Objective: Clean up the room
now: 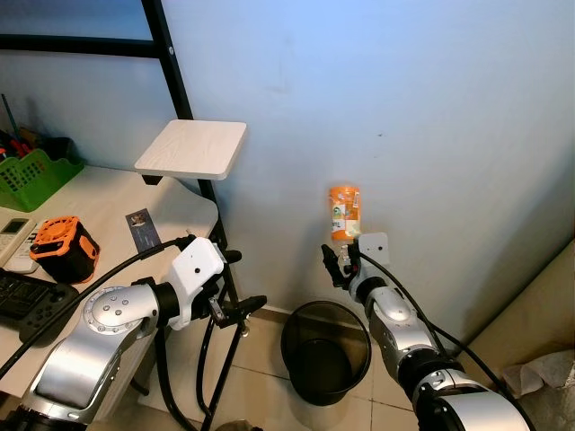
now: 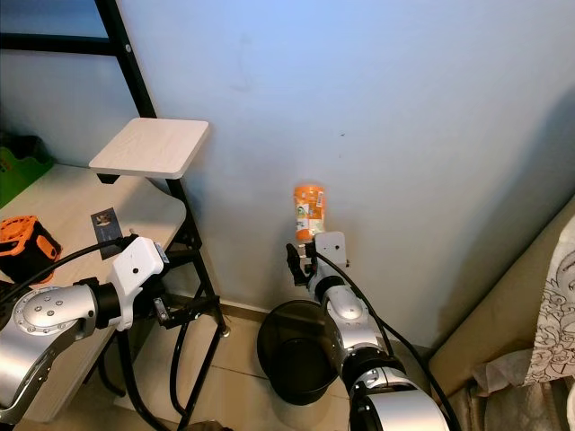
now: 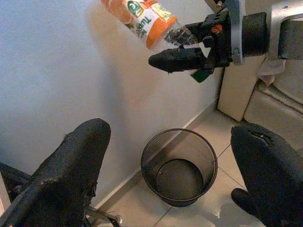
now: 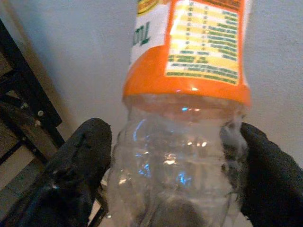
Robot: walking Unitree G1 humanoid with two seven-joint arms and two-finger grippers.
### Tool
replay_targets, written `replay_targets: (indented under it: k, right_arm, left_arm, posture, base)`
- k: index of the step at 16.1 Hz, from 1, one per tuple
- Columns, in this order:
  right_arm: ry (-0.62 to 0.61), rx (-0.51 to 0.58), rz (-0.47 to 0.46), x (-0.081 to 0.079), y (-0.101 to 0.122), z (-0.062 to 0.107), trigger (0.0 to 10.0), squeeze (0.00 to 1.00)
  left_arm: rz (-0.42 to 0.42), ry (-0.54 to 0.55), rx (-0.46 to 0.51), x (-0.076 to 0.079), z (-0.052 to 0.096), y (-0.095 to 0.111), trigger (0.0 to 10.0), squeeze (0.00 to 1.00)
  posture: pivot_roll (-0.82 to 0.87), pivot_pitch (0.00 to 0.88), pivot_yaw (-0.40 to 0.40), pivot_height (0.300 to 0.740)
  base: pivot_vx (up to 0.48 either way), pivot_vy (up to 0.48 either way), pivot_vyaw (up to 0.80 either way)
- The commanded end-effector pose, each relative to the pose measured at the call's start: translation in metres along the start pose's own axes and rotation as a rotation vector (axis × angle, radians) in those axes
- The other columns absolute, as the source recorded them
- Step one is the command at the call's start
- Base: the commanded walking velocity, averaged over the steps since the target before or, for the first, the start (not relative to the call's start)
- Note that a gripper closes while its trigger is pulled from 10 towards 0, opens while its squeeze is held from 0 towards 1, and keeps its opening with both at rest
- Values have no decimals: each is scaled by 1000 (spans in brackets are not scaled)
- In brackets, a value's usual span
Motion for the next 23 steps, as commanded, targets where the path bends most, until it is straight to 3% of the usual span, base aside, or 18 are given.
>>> replay_targets:
  k: [1,9,14,16,18,19,22,23]
  right_arm:
    - [1,20,10,0,6,-2,10000,1000]
    - [3,-1,12,-1,-4,3,10000,1000]
    - [-43,53,-35,15,-9,15,10000,1000]
    - [-39,66,-56,20,-12,21,10000,1000]
    - [-43,98,-63,26,-11,31,10000,1000]
    - [-84,117,-109,34,-8,43,10000,1000]
    - [-97,147,-148,34,-1,53,10000,1000]
    - [-95,143,-142,31,-1,58,10000,1000]
  left_arm:
    - [-14,5,-8,-2,1,2,10000,0]
    - [-12,9,-5,-2,-1,2,10000,0]
    - [12,22,14,4,-5,0,10000,0]
    - [54,108,20,-1,-9,-5,10000,0]
    - [88,262,14,-15,-11,-14,10000,0]
    - [120,388,21,-24,-11,-19,10000,0]
    - [156,455,70,-23,-11,-16,10000,0]
    - [138,553,103,-30,-8,-14,10000,0]
  posture:
    - [0,0,75,740]
    - [-4,0,73,740]
    - [-17,0,77,740]
    - [-23,0,80,740]
    - [-34,0,82,740]
    - [-42,0,86,740]
    - [-43,0,88,740]
    - [-36,0,84,740]
  base:
    - [0,0,0]
    - [0,0,0]
    - [0,0,0]
    - [0,0,0]
    - [0,0,0]
    - [0,0,-444]
    - [0,0,-800]
    - [0,0,-800]
Point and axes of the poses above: a point about 5 cm out from each wrist's last joint towards the gripper, its own z axis pointing back from the gripper into the wrist, its own y axis along the axis of the wrist's last joint, x = y × z, the point moved 4 cm from there along -z, pointing out of the wrist towards the gripper, and after that the axes turned 11 degrees about z, right-handed, at the moved point
